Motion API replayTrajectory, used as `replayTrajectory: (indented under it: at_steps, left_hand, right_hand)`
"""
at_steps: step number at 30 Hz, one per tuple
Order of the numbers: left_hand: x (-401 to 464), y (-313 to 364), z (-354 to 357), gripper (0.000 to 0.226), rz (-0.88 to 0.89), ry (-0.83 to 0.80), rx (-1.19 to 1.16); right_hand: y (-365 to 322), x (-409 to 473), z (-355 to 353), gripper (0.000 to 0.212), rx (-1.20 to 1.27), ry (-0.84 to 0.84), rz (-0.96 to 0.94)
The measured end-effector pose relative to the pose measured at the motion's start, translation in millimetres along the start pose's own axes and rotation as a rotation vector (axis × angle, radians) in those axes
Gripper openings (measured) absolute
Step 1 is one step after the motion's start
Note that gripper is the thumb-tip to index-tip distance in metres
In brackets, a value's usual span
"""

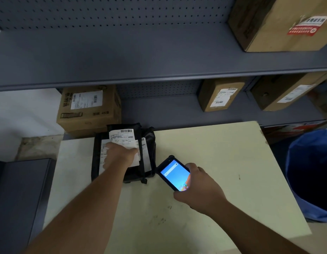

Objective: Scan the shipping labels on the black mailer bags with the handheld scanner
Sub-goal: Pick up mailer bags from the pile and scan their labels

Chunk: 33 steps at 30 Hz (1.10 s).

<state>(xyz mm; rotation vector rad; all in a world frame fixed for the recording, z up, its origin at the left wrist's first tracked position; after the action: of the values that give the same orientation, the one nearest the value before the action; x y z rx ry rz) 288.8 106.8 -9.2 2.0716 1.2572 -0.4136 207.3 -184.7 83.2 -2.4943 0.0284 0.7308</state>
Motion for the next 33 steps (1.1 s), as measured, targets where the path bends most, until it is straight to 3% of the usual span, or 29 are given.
replayTrajectory:
  at_steps: [11,16,19,23,28,33]
  left_hand:
    - [-11.5,12.3,1.6,0.102,0.005,-0.036,0.052]
    - [-14.8,12.5,-9.4,0.068,-0.087,-0.182,-0.227]
    - [-16.1,12.7,-10.5,0.045,-0.056,-0.278,-0.249]
    - [-27.3,6.2,-7.8,0.034,-0.072,-0.395,-0.264]
    - [-48.0,9.9,-15.1,0.029,0.038,-0.459,-0.255]
    - [-59.9,18.2,-29.0,0.038,0.120,-0.467,-0.353]
  right_hand:
    - [14.1,-9.8,-14.3,0.080,0.007,0.030,-0.012]
    - [17.3,-12.4,-22.9,0.080,-0.035,0.011,-0.008]
    - [17.2,-14.0,-26.7,0.077,-0.056,-0.010,-0.007]
    - [15.7,-17.5,-32.9,0.075,-0.061,-0.038,0.000]
    - [12.3,-25.7,-44.4,0.063,-0.051,-0.076,0.003]
    - [1.9,-38.5,-51.5,0.054,-0.036,-0.104,-0.037]
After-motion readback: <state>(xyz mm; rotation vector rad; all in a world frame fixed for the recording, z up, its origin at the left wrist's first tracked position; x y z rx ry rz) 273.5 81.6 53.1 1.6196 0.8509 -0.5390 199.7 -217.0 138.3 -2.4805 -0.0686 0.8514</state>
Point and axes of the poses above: each hand's wrist, its own x-axis towards the middle knuckle, its own z-axis out of the palm, y = z × x, the point moved 7 cm from there along x, towards the middle knuckle, and after that the axes turned 7 degrees about -z, right-handed, at the moved point
